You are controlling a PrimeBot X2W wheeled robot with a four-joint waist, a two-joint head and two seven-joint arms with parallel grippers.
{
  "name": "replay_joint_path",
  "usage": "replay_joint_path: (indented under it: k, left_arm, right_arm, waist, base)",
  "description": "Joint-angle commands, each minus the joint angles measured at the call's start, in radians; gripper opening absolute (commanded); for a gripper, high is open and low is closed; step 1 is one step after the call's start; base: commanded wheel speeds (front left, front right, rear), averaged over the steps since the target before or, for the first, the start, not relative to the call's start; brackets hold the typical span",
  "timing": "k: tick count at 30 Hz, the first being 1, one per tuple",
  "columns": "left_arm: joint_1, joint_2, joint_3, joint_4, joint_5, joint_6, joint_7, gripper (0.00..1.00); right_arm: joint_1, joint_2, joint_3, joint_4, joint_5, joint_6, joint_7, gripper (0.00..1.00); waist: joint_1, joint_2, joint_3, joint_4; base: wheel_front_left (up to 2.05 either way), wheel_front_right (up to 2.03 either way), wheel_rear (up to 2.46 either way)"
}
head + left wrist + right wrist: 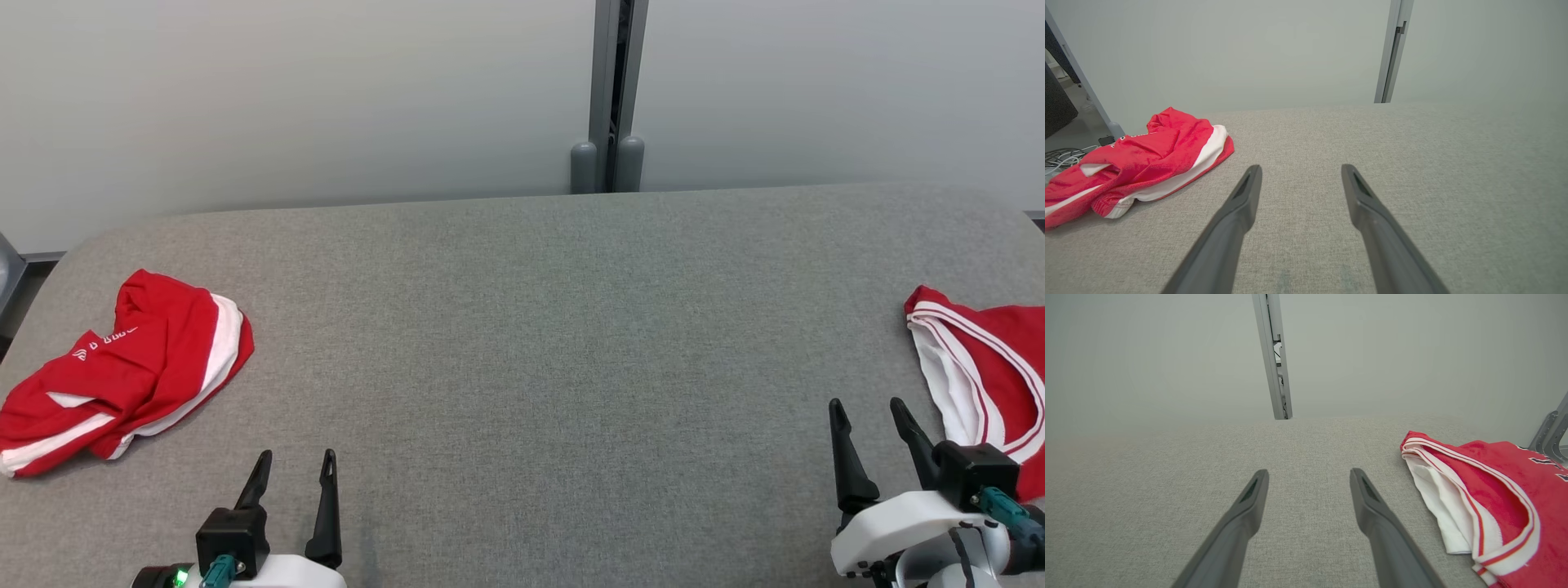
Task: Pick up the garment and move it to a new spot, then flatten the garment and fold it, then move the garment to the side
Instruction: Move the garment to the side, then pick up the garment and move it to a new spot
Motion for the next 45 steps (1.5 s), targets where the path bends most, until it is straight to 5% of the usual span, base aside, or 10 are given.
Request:
replay_joint_path:
  k: [1,24,45]
  left_arm:
    - [0.005,0.003,0.003,0.004,-0.007,0.008,0.000,1.00]
    - [0.000,0.004,0.030,0.009,-0.020,0.023,0.000,1.00]
    - [0.040,0.003,0.137,0.009,-0.010,0.030,0.000,1.00]
  right_arm:
    - [0.009,-0.004,0.000,-0.009,-0.002,0.000,0.000,1.00]
    - [0.047,-0.003,0.050,-0.075,0.026,0.000,0.000,1.00]
    - [0.015,-0.003,0.183,-0.049,0.072,0.000,0.000,1.00]
  waist:
    - [0.0000,0.0000,-0.012,0.004]
    - [0.0000,0.0000,-0.008,0.057]
    - [0.0000,0.0000,0.031,0.469]
  base:
    - [0.00,0.00,0.00]
    - [0.00,0.00,0.00]
    - [0.00,0.00,0.00]
